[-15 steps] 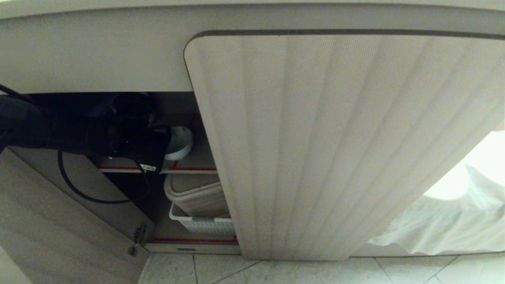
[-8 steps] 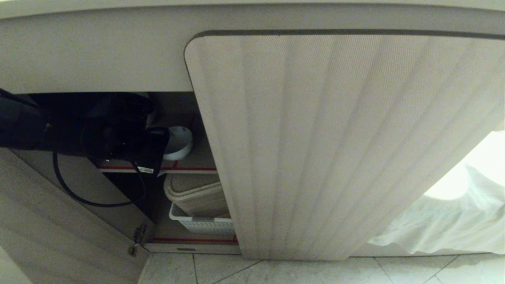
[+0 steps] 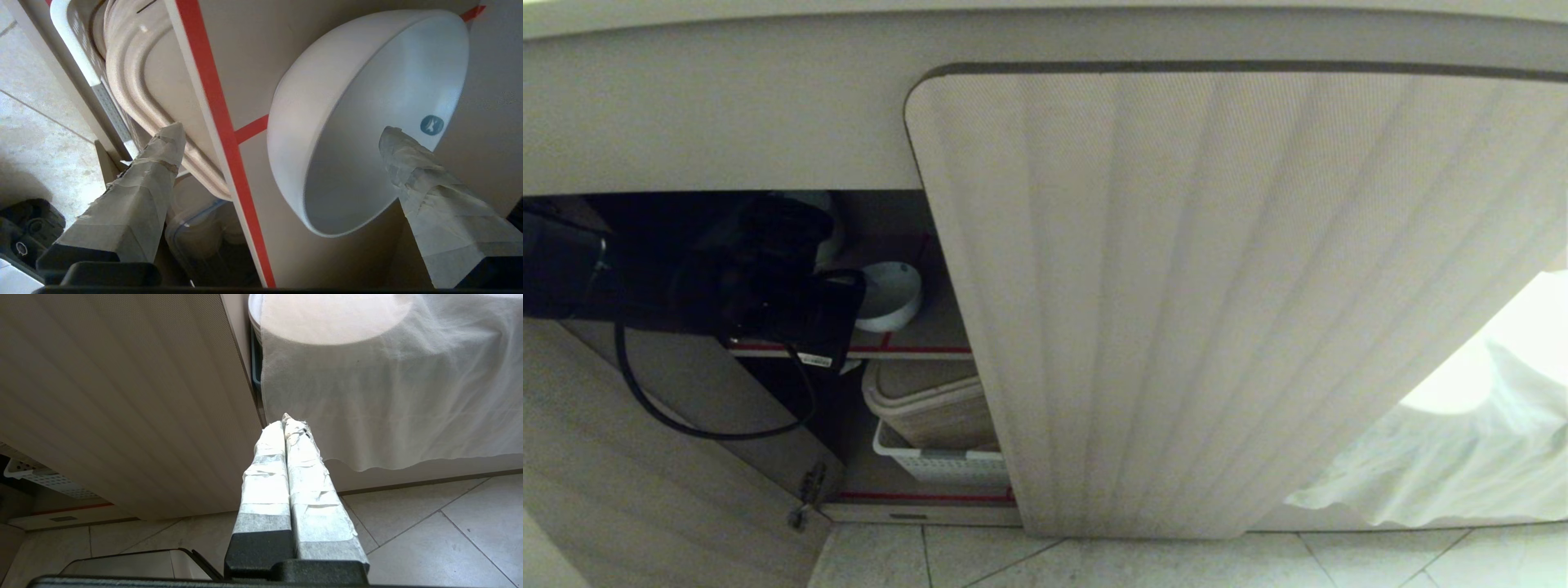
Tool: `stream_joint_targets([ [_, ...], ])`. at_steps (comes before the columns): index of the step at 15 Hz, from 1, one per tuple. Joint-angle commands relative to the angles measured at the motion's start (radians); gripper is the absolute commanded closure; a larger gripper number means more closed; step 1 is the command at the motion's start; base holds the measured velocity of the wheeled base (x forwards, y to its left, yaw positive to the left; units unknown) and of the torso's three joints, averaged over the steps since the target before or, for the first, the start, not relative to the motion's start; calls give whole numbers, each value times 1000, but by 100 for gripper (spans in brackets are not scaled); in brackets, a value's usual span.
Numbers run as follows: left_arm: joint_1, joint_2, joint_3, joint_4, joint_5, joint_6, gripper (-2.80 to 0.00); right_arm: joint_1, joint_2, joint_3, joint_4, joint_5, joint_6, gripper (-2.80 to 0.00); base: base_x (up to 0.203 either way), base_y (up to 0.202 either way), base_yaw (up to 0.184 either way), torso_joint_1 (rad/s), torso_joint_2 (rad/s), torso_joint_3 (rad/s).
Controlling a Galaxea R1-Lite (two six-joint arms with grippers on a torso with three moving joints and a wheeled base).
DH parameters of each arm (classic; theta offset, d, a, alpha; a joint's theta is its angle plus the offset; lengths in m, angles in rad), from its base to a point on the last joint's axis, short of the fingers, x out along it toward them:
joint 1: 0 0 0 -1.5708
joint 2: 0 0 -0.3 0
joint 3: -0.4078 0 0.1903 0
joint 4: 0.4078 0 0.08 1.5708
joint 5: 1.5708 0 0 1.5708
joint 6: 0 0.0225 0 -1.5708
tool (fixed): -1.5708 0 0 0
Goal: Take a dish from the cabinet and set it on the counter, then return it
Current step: Close the cabinet door
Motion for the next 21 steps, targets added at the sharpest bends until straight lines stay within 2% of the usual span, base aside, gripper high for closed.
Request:
stream_joint_targets([
  [1, -3, -16, 45, -51, 4, -4, -280, 0, 0, 0, 0, -1, 1, 0, 0, 0, 0, 0, 0, 0],
  [3, -4, -24, 80, -100, 7, 11, -280, 0, 0, 0, 0, -1, 1, 0, 0, 0, 0, 0, 0, 0],
  [6, -10, -28, 111, -107, 10, 88, -280, 0, 0, 0, 0, -1, 1, 0, 0, 0, 0, 0, 0, 0],
  [9, -12, -28, 111, -133, 16, 133, -280, 0, 0, 0, 0, 0, 1, 0, 0, 0, 0, 0, 0, 0],
  [15, -30, -52, 149, -134, 63, 231, -280, 0, 0, 0, 0, -1, 1, 0, 0, 0, 0, 0, 0, 0],
  [19, -31, -57, 167, -135, 101, 246, -280, 0, 0, 0, 0, -1, 1, 0, 0, 0, 0, 0, 0, 0],
  [21, -36, -74, 177, -135, 117, 288, -280, 0, 0, 0, 0, -1, 1, 0, 0, 0, 0, 0, 0, 0],
])
